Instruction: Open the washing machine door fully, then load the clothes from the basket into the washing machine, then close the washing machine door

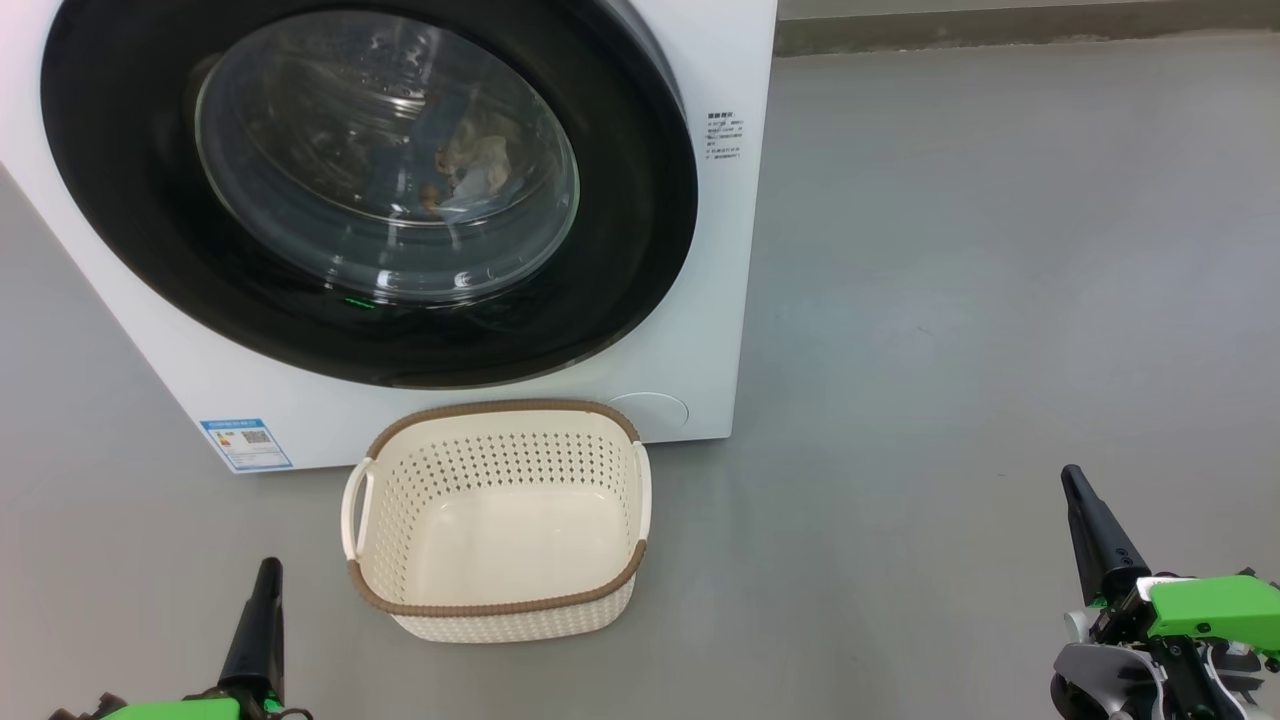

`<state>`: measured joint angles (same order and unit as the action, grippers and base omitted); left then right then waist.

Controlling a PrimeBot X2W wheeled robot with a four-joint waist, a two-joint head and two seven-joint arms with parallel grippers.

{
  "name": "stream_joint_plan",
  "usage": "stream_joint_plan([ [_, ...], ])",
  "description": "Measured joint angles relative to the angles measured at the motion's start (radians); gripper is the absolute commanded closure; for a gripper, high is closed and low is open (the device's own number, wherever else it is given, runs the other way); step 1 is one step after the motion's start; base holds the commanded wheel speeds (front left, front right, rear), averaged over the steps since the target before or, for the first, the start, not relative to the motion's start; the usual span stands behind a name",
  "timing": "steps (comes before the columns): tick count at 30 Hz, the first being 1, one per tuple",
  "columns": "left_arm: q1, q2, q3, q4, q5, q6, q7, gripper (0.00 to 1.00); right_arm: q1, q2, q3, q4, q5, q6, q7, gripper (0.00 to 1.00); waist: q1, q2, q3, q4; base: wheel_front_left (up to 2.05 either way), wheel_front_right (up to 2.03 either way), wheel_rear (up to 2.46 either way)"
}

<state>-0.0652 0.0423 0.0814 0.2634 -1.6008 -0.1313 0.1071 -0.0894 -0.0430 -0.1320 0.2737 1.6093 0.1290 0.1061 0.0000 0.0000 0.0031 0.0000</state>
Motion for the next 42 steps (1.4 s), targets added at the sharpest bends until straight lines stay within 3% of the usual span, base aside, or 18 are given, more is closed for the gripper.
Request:
stream_joint_plan([
  [42,0.000,0.000,0.000,0.000,0.000,0.000,0.000,1.00,0.000,0.000,0.000,0.000,0.000,0.000,0.003,1.00,0.0000,0.0000,0.000,0.000,0.00,0.00,0.00],
])
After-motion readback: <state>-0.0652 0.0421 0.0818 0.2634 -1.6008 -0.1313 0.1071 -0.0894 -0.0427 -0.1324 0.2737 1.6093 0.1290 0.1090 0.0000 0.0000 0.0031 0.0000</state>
